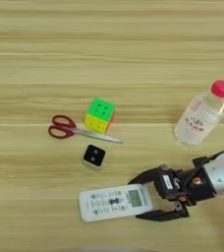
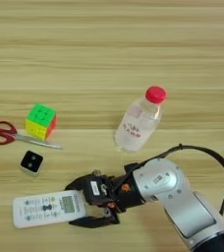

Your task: Move the objects on the table

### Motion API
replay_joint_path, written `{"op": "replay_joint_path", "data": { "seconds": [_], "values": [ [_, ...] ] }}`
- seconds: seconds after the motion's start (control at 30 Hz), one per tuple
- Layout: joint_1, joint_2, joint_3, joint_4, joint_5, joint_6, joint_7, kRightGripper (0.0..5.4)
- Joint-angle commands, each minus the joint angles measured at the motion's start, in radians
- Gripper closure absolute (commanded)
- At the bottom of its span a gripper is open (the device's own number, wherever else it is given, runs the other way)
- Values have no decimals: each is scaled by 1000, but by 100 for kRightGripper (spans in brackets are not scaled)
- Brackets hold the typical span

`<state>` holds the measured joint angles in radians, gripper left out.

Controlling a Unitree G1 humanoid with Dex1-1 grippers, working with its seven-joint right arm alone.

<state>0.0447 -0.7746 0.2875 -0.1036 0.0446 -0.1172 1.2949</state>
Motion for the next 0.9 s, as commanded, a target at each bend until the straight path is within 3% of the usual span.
{"op": "replay_joint_path", "data": {
  "seconds": [0.03,0.27,0.53,0.7,0.8,0.9],
  "values": [
    [-9,-23,-22,-15,-8,34,-40,167],
    [-15,0,-73,-85,110,85,-28,93],
    [-83,46,-259,-263,428,234,-55,2],
    [-138,51,-386,-345,574,299,-104,2],
    [-172,42,-461,-352,626,320,-130,2],
    [-190,7,-550,-328,630,308,-130,2]
  ]
}}
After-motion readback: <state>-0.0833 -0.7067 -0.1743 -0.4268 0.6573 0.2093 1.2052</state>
